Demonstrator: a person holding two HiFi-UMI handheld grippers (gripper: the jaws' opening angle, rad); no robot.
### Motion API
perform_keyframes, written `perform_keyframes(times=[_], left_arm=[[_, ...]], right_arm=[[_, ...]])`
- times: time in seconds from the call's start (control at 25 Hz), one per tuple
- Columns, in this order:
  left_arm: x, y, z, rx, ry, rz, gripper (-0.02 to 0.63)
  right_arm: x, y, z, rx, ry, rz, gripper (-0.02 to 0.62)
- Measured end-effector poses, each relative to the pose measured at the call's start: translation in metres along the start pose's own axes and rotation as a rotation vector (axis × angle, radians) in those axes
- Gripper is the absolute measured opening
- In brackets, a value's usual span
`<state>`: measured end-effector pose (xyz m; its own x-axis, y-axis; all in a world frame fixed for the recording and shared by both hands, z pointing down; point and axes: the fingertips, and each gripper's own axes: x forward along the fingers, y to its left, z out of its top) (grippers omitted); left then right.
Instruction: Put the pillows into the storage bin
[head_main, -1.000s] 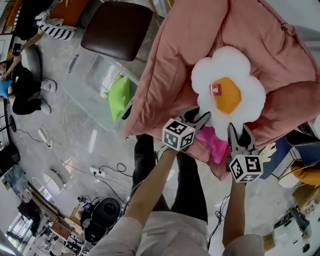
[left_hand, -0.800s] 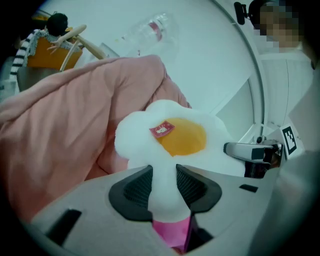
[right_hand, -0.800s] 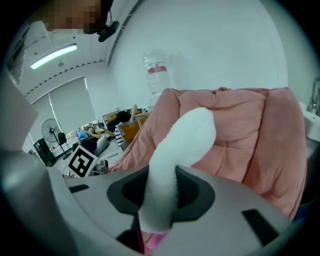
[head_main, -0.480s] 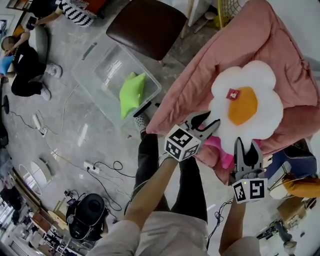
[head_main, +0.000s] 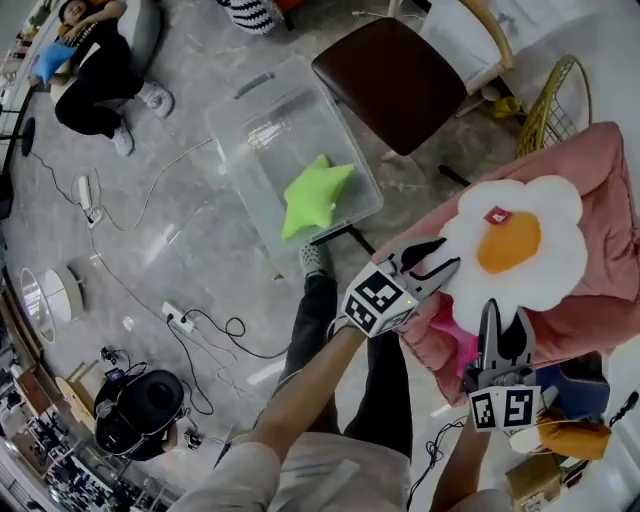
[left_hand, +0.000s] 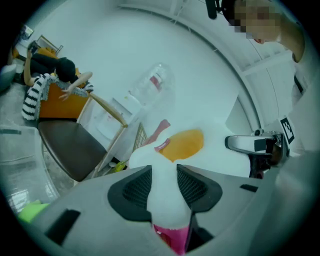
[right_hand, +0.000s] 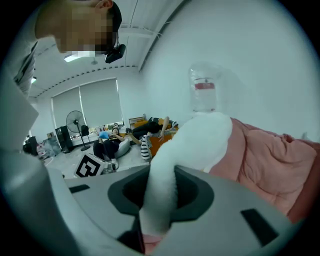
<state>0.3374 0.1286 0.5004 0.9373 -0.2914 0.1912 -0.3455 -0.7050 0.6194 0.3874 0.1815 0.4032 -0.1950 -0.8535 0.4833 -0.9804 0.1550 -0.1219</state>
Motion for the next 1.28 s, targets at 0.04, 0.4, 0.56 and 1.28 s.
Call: perform_keyframes(times=[0.04, 0.4, 0.56, 1.28], left_arm=[[-0.012, 0.011, 0.004, -0.005, -0.011, 0.019, 0.144], [-0.145, 0.123, 0.041, -0.085, -0.094, 0.231, 0.144], [-0.21, 0.178, 0.04, -0.141, -0.115, 0.33, 0.146], [-0.406, 0.338, -0.013, -0.316, -0.187, 0.64, 0.144]], right_arm=[[0.01, 0.011, 0.002, -0.006, 0.004, 0.017, 0.097], [0.121, 0.133, 0.021, -0.004, 0.076, 0.223, 0.098], [0.175, 0.187, 0.009, 0.083, 0.138, 0.328, 0.1], [0.355, 0.328, -0.101, 0.474, 0.401, 0.517, 0.104]])
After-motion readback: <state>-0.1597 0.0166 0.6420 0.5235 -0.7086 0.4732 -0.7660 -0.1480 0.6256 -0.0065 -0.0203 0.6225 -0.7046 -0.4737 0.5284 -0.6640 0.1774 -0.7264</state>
